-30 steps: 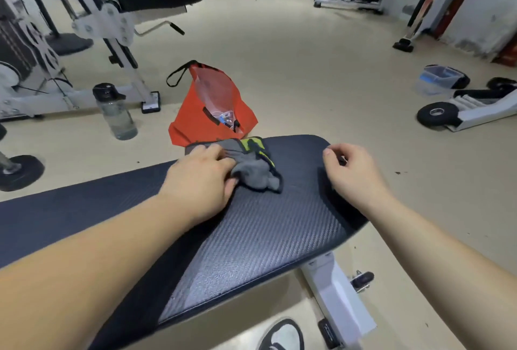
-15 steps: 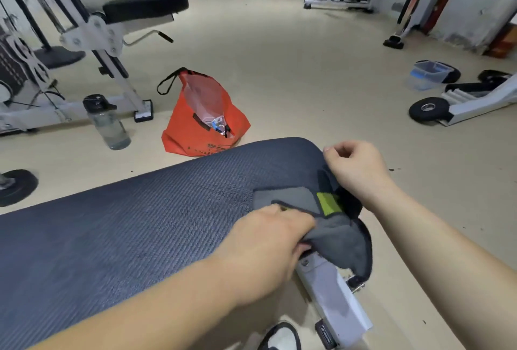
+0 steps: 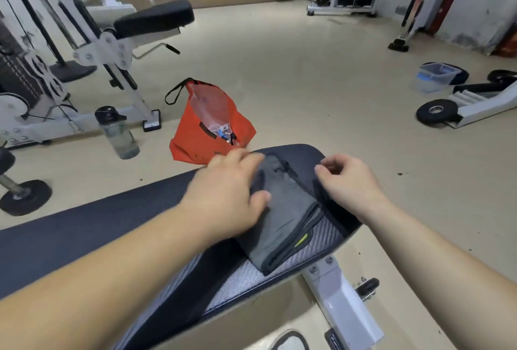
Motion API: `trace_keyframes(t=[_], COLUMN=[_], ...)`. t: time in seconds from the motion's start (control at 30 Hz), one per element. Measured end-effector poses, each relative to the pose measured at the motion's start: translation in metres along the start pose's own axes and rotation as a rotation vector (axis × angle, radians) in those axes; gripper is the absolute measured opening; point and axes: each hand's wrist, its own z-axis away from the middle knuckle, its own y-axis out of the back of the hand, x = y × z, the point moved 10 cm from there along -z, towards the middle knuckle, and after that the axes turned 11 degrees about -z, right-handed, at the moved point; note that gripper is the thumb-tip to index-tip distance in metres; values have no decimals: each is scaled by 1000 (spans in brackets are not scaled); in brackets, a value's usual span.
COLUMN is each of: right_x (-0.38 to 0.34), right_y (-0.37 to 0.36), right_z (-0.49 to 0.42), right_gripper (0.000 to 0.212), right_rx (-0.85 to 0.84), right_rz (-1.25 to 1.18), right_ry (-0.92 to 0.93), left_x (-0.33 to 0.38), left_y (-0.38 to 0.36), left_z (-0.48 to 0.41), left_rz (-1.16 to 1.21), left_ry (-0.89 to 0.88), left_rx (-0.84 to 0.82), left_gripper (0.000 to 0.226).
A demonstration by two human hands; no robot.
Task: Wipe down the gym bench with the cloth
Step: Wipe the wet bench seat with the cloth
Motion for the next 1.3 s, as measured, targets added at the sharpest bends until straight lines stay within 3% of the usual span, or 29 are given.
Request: trace_keyframes(t=[0.1,0.2,0.27,0.37,0.43,0.5,0.6,0.67,0.73,0.9,1.0,1.07,1.17,1.23,1.3], right_x=[6,16,23,36,42,47,59,68,72,67,60,56,53,50,45], right_y=[5,11,10,13,17,20,27,33,36,34,34,33,29,30,33], right_z=[-6,-11,-12,-15,-17,-19,-19,-19,-18,-16,-21,-23,-21,-19,-18], right_gripper=[27,31,37,51,46,37,31,25,28,34,45,51,57,55,52], right_rx=[47,67,50,59,91,124,177,203,190,149,151,110,31,30,49], right_rz=[60,83,94,63,10,-107,-374,-416,-361,-266,-207,-65,150,229,253], right_ry=[1,-47,-82,-158,-199,-227,-329,-362,-348,-269,-220,-204,-202,-188,-170], left_x=[42,39,25,4,9,40,118,138,119,66,107,133,129,107,80], left_y=[-44,-56,-56,-65,-62,-58,-60,-58,-58,-59,-52,-51,-50,-52,-55], left_z=[23,14,-9,-57,-77,-75,-41,-31,-54,-97,-60,-14,7,-17,-49], left_rz=[-92,-182,-175,-212,-166,-143,-112,-76,-133,-136,-135,-128,-43,-66,-118], left_ry=[-154,-248,-263,-104,34,61,-270,-510,-506,9,-114,-370,-677,-654,-410], left_rx=[-208,-126,-87,-109,-82,-30,108,134,124,43,124,210,169,111,109], left_gripper=[57,51,60,61,56,50,42,42,44,36,33,33,38,39,40])
